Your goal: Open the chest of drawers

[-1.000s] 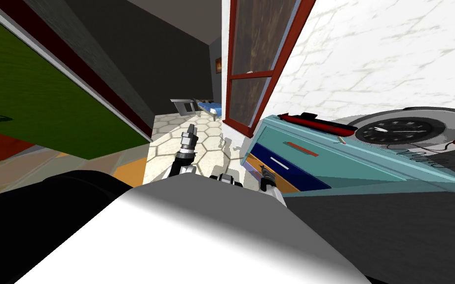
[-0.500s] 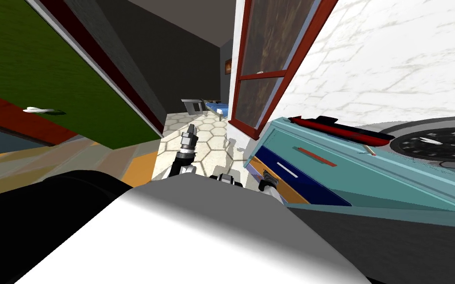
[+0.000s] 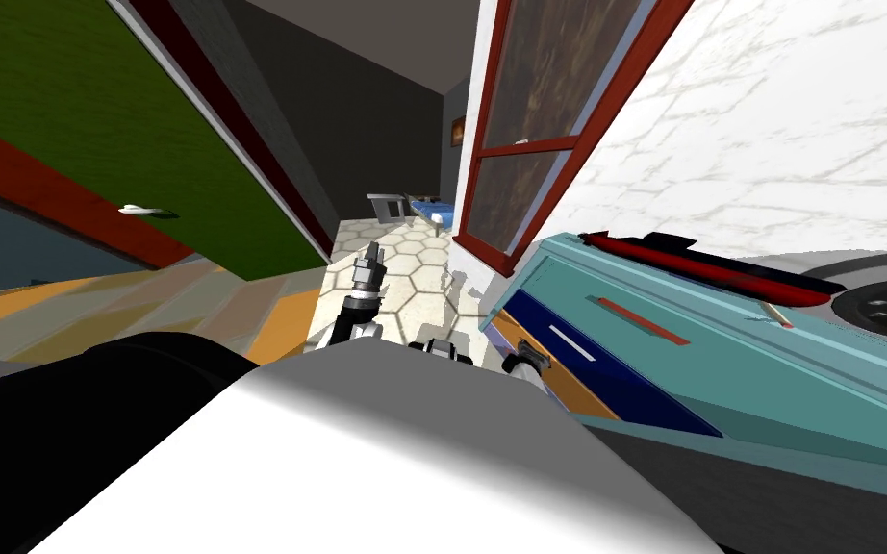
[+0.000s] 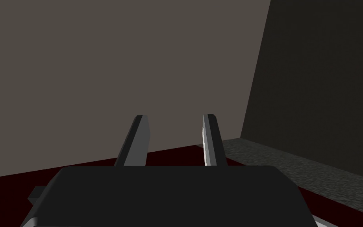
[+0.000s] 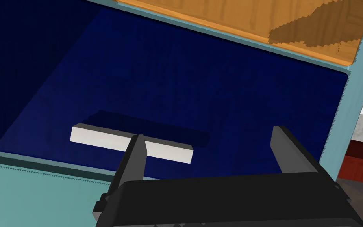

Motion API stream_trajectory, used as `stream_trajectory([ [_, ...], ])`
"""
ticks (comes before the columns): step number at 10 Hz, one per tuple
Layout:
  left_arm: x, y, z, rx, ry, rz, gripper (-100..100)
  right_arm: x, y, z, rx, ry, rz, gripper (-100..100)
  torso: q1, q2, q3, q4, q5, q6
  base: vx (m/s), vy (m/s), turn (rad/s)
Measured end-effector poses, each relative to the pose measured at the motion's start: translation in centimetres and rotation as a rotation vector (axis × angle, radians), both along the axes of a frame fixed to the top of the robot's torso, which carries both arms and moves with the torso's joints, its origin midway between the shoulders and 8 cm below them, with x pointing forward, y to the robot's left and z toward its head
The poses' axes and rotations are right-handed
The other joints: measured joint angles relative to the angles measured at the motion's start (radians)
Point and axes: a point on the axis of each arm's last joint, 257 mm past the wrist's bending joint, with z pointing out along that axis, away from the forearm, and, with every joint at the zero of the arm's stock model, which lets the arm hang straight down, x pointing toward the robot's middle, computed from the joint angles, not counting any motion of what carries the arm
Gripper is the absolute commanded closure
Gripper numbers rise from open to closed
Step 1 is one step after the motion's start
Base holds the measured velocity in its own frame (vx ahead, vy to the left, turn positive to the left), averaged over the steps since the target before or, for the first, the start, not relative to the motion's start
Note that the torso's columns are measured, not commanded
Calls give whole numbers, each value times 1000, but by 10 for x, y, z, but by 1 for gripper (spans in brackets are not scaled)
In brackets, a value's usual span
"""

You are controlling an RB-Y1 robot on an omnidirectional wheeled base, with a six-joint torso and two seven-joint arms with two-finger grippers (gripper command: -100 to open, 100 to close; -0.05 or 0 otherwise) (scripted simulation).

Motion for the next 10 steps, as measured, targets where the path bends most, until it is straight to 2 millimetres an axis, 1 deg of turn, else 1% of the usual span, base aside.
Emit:
stream_trajectory([
  [1,0,0,0,0,0,0,0,-11,-8,-7,-39,41,-17,-100,0,0,0,0,0,-1,14,-13,124],
  [3,0,0,0,0,0,0,0,-25,-23,-11,-118,102,-43,-100,0,0,0,0,0,-1,19,-18,166],
  [6,0,0,0,0,0,0,0,-44,-39,-9,-227,179,-77,-100,0,0,0,0,0,0,17,-19,164],
  [7,0,0,0,0,0,0,0,-51,-48,-9,-268,210,-91,-100,0,0,0,0,0,-1,15,-21,86],
  [10,0,0,0,0,0,0,0,-71,-62,-6,-371,282,-115,-100,0,0,0,0,0,0,20,-27,135],
])
